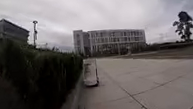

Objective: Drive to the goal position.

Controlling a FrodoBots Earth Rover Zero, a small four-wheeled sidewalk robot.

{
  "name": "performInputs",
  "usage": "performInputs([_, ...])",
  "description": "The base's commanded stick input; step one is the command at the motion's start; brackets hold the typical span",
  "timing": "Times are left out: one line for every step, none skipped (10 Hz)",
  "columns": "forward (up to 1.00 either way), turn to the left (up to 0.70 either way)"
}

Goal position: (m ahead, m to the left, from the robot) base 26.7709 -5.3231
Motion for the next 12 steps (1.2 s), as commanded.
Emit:
performInputs([0.0, 0.04])
performInputs([0.0, 0.01])
performInputs([0.0, 0.04])
performInputs([0.0, 0.04])
performInputs([0.0, 0.04])
performInputs([0.0, 0.04])
performInputs([0.0, 0.0])
performInputs([0.0, 0.0])
performInputs([0.0, 0.03])
performInputs([0.0, 0.04])
performInputs([0.0, 0.04])
performInputs([0.0, 0.04])
